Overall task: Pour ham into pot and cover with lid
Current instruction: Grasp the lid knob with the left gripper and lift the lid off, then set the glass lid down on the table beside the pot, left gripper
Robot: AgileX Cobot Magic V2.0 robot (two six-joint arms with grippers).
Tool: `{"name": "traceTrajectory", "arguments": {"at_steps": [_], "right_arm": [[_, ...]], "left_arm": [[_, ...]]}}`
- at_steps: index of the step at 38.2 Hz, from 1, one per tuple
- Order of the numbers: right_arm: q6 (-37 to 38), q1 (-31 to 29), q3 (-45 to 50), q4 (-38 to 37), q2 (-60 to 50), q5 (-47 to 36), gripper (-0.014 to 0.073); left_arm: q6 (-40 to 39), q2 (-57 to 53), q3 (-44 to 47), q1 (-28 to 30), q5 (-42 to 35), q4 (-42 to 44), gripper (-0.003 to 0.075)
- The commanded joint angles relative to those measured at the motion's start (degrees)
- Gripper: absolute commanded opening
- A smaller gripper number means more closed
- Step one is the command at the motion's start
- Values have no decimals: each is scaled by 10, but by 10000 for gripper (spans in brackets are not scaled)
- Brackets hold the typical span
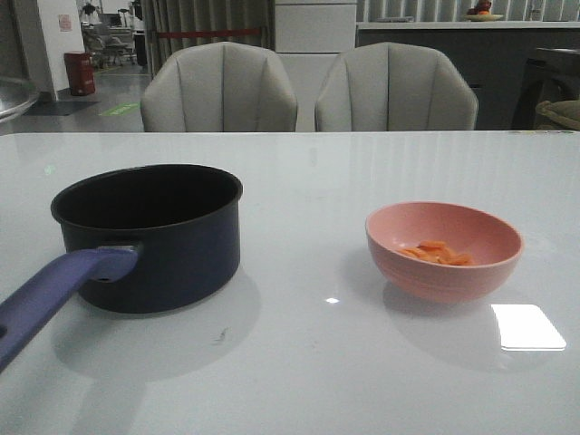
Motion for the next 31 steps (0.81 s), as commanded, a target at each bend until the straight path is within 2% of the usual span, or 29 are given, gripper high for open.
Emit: {"name": "traceTrajectory", "arguments": {"at_steps": [1,11,15,31], "right_arm": [[-4,-1,-3,-10,-11,-44,169],[-4,-1,-3,-10,-11,-44,169],[-4,-1,-3,-10,-11,-44,169],[-4,-1,-3,-10,-11,-44,169]], "left_arm": [[23,-33,40,31,-51,-49,372],[40,-29,171,39,-184,-51,372],[40,-17,198,39,-227,-51,373],[40,68,201,39,-241,-51,372]]}}
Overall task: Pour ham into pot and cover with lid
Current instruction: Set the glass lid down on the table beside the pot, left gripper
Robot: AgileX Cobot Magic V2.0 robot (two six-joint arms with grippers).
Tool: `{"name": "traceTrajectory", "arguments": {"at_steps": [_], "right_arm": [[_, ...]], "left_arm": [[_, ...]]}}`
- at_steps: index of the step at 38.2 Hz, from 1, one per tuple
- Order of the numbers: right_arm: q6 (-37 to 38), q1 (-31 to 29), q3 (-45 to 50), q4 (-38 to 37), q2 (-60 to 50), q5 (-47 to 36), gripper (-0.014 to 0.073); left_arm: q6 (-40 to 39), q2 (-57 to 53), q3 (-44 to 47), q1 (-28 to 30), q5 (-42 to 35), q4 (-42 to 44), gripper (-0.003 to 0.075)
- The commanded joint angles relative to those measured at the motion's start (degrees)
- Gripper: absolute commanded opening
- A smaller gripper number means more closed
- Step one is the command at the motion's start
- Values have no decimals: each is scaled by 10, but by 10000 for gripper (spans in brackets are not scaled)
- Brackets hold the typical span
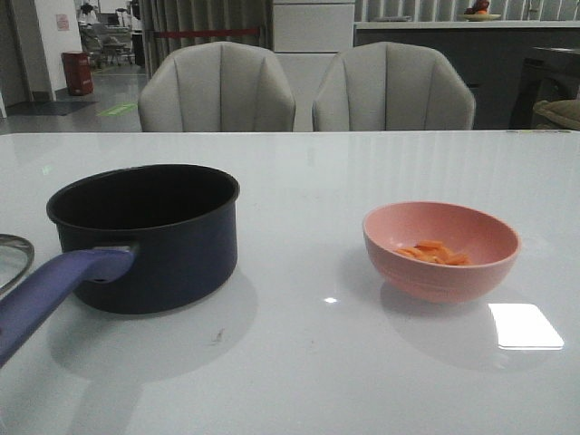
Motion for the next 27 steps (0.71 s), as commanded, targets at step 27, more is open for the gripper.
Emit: {"name": "traceTrajectory", "arguments": {"at_steps": [27], "right_arm": [[-4,-1,-3,-10,-11,-44,169]], "left_arm": [[0,-3,-15,1,-18,16,390]]}}
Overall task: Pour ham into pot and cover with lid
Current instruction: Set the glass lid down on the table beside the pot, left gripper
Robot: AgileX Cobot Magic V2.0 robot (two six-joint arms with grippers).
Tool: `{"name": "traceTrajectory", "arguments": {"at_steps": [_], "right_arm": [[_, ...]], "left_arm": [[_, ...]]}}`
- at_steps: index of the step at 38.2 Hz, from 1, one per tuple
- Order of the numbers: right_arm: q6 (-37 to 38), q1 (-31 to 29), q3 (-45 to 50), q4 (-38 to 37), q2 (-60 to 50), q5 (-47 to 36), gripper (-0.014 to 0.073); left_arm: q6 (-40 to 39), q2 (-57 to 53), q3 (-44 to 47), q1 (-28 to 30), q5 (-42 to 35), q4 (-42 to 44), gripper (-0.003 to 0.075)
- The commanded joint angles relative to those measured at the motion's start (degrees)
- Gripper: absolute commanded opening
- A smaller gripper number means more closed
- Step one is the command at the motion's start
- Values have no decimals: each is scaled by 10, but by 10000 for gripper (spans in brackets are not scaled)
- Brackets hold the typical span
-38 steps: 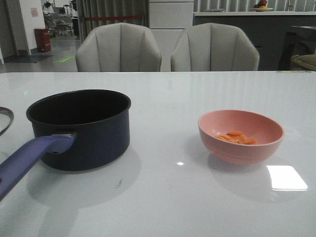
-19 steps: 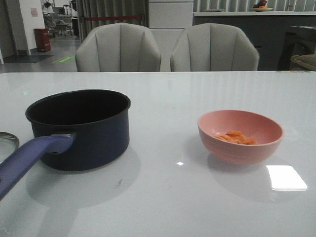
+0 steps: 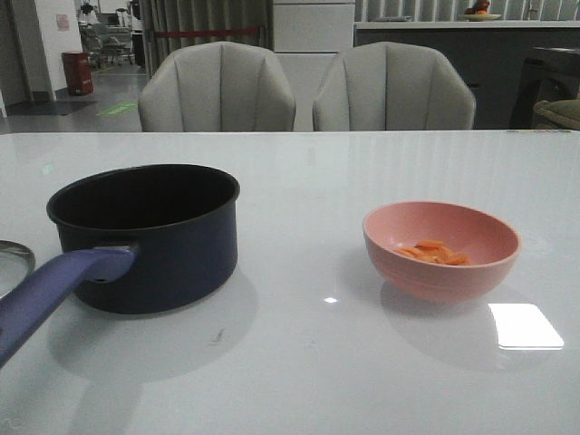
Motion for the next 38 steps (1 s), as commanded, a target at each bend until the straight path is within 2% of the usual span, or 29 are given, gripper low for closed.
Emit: {"name": "traceTrajectory", "arguments": {"at_steps": [1,4,9,11,18,26,33,38], "right_arm": [[-4,-1,-3,-10,-11,-44,169],[-4,-1,-3,-10,-11,-44,169],[-4,-1,-3,-10,-11,-44,169],[-4,-1,-3,-10,-11,-44,169],[-4,-1,-3,-10,-11,-44,169],[-4,-1,-3,-10,-11,-44,169],[-4,-1,-3,-10,-11,-44,169],[-4,-1,-3,-10,-11,-44,169]], "left_arm": [[0,-18,-13,1,-7,7,395],[0,-18,-14,1,-7,7,438],[0,-18,-18,-1,-4,7,591],[0,-16,-19,-1,1,7,628],[0,-13,-40,-1,6,8,624],[6,-39,-94,-1,47,10,624],[12,-116,-95,-1,34,27,624],[24,-192,-65,-1,-3,27,624]]}}
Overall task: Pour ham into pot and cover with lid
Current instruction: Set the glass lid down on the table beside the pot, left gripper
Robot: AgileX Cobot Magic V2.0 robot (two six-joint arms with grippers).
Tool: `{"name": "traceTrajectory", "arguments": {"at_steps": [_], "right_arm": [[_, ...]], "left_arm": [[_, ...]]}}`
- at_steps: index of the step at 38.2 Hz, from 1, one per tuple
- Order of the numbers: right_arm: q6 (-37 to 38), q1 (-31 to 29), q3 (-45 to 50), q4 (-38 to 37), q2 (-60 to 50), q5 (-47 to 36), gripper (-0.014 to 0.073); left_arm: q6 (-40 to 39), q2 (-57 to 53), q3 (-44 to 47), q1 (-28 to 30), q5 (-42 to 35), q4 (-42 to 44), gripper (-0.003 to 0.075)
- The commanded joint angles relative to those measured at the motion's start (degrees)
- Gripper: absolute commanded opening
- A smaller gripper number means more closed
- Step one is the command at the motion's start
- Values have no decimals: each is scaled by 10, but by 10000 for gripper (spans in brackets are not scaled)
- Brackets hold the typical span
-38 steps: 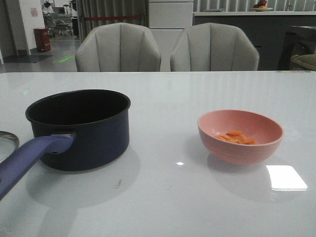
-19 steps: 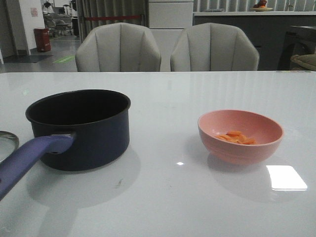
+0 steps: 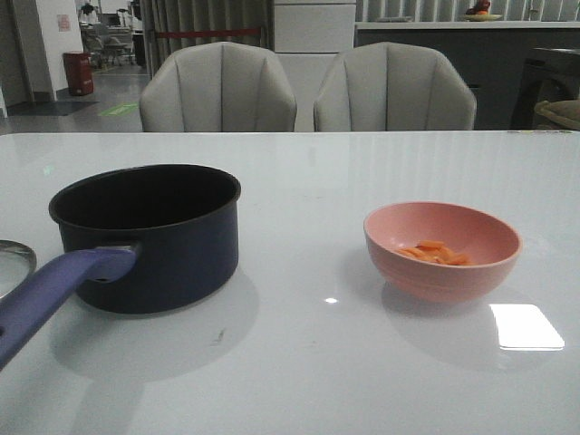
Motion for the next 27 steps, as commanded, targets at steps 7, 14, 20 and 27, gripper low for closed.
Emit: {"name": "traceTrajectory", "arguments": {"at_steps": [7,14,20,27], "right_arm": [[-4,-1,-3,-10,-11,-44,169],[-4,-1,-3,-10,-11,-44,169],[-4,-1,-3,-10,-11,-44,169],[-4,2,-3,-10,-11,-44,169]], "left_arm": [[6,-205,89,-1,-112,-16,624],[6,-359,211,-27,-213,-16,624],[6,-507,312,-54,-259,-14,624],[6,-676,416,-52,-263,0,624]]}}
